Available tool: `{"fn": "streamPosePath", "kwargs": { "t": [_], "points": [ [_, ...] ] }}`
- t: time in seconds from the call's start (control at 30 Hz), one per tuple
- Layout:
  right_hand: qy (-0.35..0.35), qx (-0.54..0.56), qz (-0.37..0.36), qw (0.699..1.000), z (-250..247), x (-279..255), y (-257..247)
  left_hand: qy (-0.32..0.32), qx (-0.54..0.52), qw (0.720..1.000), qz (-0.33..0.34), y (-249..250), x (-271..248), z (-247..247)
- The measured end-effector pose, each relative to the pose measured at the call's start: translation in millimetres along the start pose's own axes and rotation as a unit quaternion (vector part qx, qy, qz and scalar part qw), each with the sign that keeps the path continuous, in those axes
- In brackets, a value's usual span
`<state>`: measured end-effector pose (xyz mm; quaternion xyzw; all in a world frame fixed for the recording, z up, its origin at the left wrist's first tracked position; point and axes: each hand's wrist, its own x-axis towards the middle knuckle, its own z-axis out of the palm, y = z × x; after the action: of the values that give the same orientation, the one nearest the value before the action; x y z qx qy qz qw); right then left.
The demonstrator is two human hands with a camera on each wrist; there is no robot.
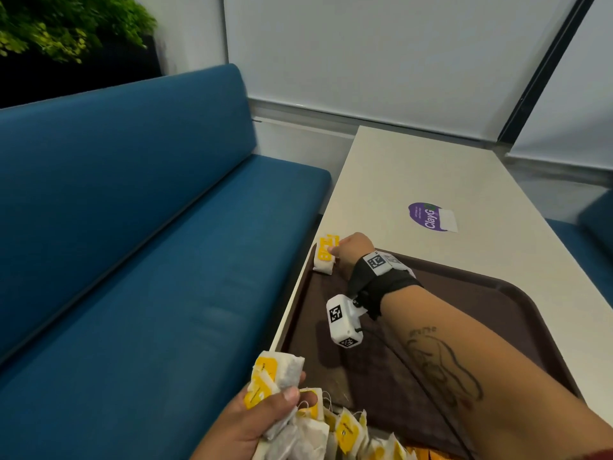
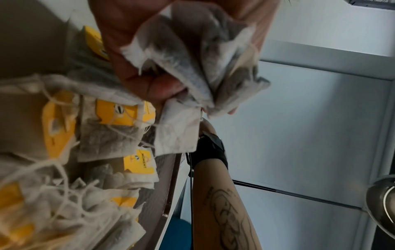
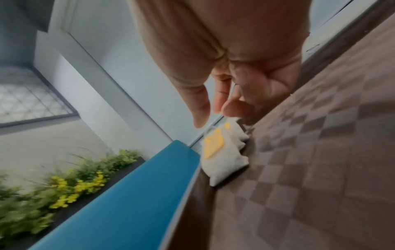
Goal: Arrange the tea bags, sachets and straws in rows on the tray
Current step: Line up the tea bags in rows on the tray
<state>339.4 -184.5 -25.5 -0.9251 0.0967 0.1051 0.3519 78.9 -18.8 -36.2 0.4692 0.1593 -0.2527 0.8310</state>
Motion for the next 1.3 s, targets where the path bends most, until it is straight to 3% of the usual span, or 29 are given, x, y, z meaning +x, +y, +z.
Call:
{"fn": "streamPosePath", "kwargs": {
  "t": [0.1,0.17,0.27,0.37,0.5,0.7,0.93,1.13,1.3],
  "points": [
    [-0.009,0.073,-0.063,0.995,-15,-37,-8,-0.008,-0.028,0.999,0.028,1,1,8],
    [-0.095,0.118,-0.099,0.983,-28,-76,-14,-0.015,-0.022,0.999,0.042,1,-2,15],
    [-0.257,0.074,-0.152,0.952,-44,-142,-16,-0.021,-0.005,0.999,0.050,-4,-6,22],
    [-0.328,0.022,-0.157,0.931,-51,-187,-8,-0.050,0.024,0.997,0.062,-12,-9,30],
    [-0.318,-0.032,-0.178,0.931,-55,-217,7,-0.073,0.056,0.991,0.093,-15,-16,45],
    [-0.258,0.121,-0.161,0.945,-63,-231,33,-0.066,0.008,0.994,0.089,-25,-25,57],
    [-0.209,0.239,-0.116,0.941,-62,-229,45,-0.001,-0.017,0.997,0.080,-26,-26,56],
    [-0.109,0.278,-0.089,0.950,-53,-189,29,0.012,-0.029,0.996,0.080,-23,-25,52],
    [-0.038,0.240,-0.056,0.968,-37,-128,10,-0.002,0.013,0.996,0.084,-19,-22,35]
  ]
}}
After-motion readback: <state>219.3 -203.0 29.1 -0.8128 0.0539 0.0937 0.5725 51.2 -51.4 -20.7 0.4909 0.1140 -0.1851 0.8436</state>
